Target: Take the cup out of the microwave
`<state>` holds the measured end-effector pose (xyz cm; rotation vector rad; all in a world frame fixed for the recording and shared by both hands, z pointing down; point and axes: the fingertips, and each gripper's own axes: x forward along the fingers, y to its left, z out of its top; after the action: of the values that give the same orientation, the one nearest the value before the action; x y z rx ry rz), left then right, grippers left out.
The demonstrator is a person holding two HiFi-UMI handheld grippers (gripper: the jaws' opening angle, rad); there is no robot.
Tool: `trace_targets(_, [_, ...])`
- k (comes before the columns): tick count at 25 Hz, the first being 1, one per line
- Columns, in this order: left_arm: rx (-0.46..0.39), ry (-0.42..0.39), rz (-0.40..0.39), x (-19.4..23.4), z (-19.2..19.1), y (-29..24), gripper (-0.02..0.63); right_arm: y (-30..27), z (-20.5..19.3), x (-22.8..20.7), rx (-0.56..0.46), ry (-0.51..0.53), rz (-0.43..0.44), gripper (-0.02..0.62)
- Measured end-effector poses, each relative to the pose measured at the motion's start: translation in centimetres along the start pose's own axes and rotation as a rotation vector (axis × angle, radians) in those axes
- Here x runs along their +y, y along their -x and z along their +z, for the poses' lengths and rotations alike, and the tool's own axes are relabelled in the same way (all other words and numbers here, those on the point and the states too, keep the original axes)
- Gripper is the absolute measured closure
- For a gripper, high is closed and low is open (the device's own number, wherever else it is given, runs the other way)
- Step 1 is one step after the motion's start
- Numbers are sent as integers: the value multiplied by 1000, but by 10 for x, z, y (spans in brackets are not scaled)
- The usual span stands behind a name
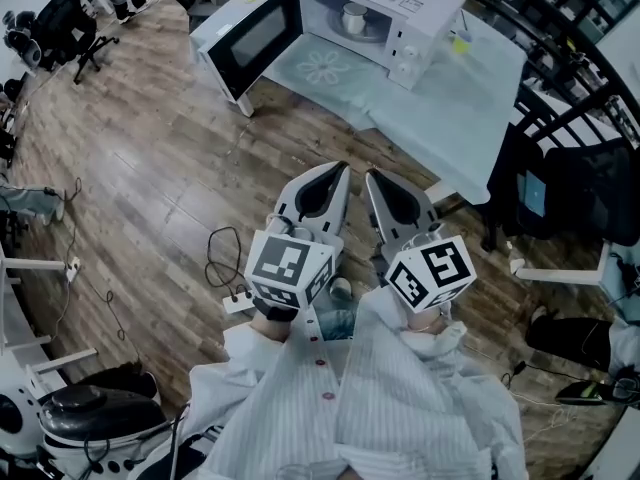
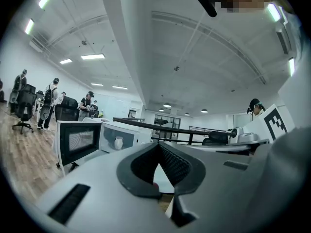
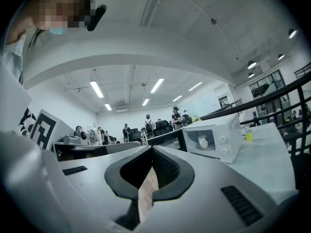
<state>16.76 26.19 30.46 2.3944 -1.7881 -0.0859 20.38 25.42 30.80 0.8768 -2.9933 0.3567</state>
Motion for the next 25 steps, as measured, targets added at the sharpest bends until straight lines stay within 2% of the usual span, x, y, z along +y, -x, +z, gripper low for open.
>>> trace_targets(12, [14,3,-58,99,21,-71,597,-116,13,-38,10,1,-50,560])
trace_targets(25, [20,-12,-88,204,34,-116,597,-230,15,-51,-8,-27,-72,560])
